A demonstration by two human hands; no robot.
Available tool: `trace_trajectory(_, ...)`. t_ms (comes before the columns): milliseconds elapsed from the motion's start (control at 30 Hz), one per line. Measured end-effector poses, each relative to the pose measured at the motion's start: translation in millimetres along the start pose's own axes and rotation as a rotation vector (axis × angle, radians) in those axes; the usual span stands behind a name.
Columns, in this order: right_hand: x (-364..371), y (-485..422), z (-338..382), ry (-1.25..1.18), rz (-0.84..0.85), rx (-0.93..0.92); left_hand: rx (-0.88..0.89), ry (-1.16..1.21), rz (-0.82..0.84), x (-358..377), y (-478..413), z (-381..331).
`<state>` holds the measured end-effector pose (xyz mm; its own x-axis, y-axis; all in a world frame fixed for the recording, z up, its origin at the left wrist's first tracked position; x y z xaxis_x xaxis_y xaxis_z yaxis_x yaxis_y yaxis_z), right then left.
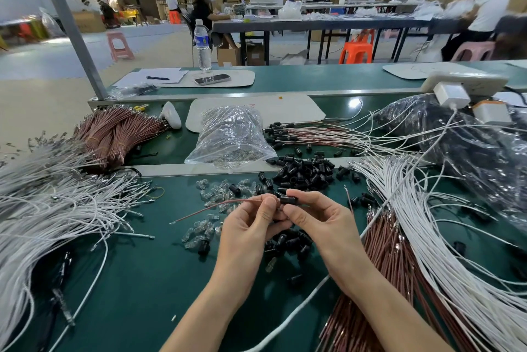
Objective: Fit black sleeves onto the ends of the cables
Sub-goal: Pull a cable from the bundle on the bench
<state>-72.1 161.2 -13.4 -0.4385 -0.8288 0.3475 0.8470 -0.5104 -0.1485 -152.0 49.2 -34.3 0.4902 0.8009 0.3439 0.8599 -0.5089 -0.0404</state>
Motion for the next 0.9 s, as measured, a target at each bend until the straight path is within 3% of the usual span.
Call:
trace_trajectory(433,-15.4,-8.2,-11.3,-0.205,-0.040,0.091,0.113,-0.044,-0.081,-3.9,1.1,-13.9)
trace_trajectory(600,-8.8,-6.7,-14.9,-0.040,0.032,0.101,0.141,-0.118,-0.067,-2.6,3.6,-14.7)
trace_trajectory(733,-6.7,-4.4,-8.2,0.175,0.037,-0.022,0.150,-0.145,-0.054,0.1,4.5,-14.9)
trace_trajectory(900,-5.2,-0.5,-2.7,0.267,0.021,-0.154,0.173,-0.235,-0.041,0.1,5.9,-12.9)
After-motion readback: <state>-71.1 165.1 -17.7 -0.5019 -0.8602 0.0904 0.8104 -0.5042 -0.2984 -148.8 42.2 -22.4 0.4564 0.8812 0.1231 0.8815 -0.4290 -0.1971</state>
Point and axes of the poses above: each hand's wrist, its own y-axis away from the middle knuckle, its own x-axis out of the palm, z = x × y, the point moved 5 cm from there along -y, towards the middle knuckle, and after that the axes turned 7 degrees about -y, right-handed, at the moved point
